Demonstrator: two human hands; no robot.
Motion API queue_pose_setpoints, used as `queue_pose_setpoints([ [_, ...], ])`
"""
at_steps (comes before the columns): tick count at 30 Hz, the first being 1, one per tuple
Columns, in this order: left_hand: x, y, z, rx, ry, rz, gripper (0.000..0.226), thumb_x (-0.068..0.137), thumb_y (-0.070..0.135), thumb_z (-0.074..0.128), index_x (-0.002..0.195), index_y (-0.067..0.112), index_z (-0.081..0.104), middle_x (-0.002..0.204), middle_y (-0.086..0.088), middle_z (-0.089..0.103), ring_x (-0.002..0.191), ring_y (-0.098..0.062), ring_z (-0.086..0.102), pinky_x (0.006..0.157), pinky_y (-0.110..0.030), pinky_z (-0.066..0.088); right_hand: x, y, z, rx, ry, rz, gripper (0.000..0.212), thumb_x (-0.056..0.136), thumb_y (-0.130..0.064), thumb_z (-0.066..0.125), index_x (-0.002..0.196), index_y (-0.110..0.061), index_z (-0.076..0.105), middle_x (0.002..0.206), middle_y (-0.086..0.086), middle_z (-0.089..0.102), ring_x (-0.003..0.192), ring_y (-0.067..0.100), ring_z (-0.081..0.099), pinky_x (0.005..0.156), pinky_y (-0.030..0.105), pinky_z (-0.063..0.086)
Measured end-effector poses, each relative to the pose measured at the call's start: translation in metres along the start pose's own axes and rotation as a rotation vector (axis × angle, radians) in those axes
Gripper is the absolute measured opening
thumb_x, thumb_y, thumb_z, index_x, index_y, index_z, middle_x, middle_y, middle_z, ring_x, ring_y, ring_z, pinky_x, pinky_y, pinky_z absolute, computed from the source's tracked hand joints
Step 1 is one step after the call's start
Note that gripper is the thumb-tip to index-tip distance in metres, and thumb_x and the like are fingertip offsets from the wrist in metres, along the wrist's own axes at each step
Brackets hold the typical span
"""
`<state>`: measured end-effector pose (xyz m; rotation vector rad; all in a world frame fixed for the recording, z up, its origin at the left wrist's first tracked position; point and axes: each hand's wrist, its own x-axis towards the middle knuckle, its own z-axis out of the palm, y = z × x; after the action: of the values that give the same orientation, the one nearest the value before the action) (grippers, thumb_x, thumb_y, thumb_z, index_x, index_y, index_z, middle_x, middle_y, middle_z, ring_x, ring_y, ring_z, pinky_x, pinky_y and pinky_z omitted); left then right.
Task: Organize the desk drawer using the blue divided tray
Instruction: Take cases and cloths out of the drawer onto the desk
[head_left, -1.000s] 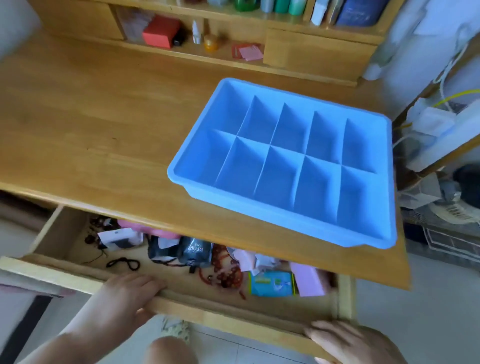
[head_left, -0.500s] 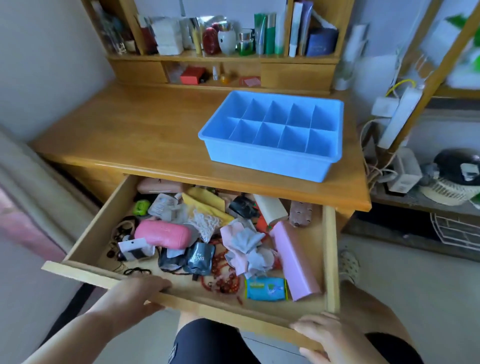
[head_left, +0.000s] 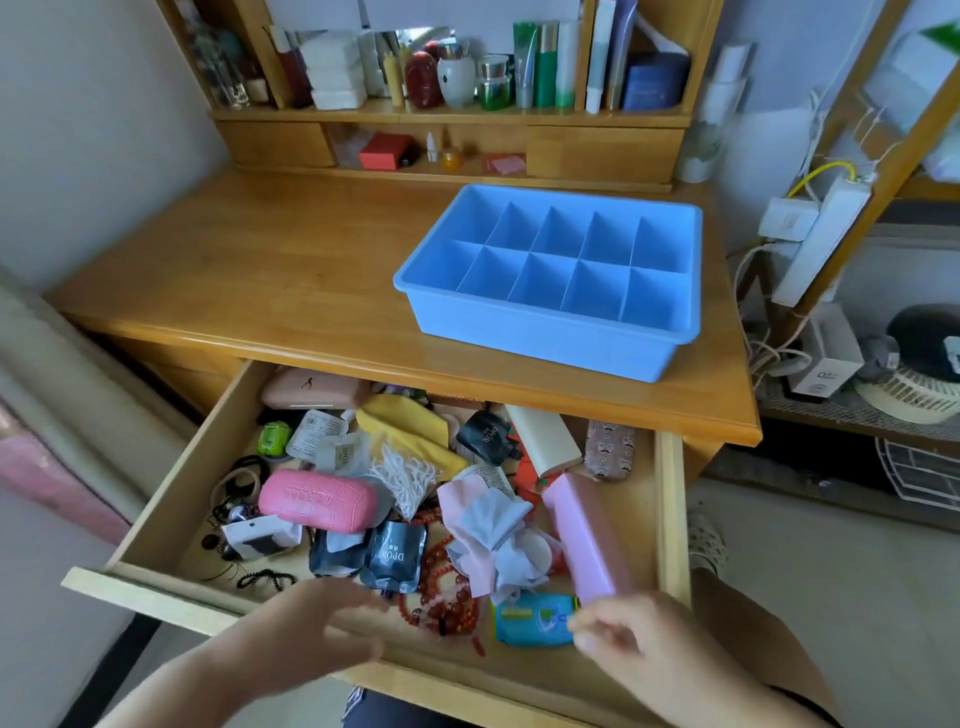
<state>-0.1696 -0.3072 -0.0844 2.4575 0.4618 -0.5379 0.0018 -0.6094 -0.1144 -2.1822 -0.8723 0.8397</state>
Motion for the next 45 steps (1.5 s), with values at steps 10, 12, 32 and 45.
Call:
queue_pose_setpoints([
  [10,0.117,0.087,0.052,-0.143,0.351,-0.093,0.04,0.086,0.039,0.059,0.122,0.024,0.057,0.119,0.005,0.058,0.105,-0.012,0.055,0.083,-0.019,0.041,0.133,-0.026,0.003,-0.68,0.125,-0.139,0.035,0.091,-0.017,0.046,0.12,-0.032,0.06,0.141,-0.005,0.044,0.132,0.019,0.031,0.111,0.035,0.019],
  [12,0.124,0.091,0.054,-0.022,0.34,-0.124,0.03,0.087,0.038,0.054,0.111,0.021,0.061,0.111,0.0,0.059,0.099,-0.018,0.058,0.078,-0.026,0.045,0.135,-0.027,0.003,-0.642,0.144,-0.176,0.026,0.093,-0.026,0.047,0.109,-0.03,0.067,0.126,-0.01,0.056,0.123,0.016,0.041,0.104,0.031,0.025],
  [32,0.086,0.127,-0.004,-0.937,0.55,0.031,0.033,0.084,0.02,0.069,0.068,-0.002,0.051,0.059,-0.008,0.045,0.058,-0.016,0.04,0.057,-0.031,0.033,0.08,-0.075,-0.12,-0.394,1.072,-0.44,0.025,0.085,-0.024,0.059,0.107,-0.015,0.066,0.108,-0.001,0.065,0.101,0.018,0.057,0.094,0.03,0.041],
  [45,0.151,0.139,-0.051,-1.078,0.524,0.112,0.016,0.088,0.009,0.062,0.077,0.017,0.07,0.068,-0.008,0.066,0.064,-0.015,0.056,0.061,-0.033,0.043,0.161,-0.052,-0.211,-0.629,0.555,-0.394,0.023,0.092,-0.04,0.056,0.091,-0.022,0.071,0.081,-0.003,0.063,0.073,0.019,0.062,0.057,0.033,0.047],
])
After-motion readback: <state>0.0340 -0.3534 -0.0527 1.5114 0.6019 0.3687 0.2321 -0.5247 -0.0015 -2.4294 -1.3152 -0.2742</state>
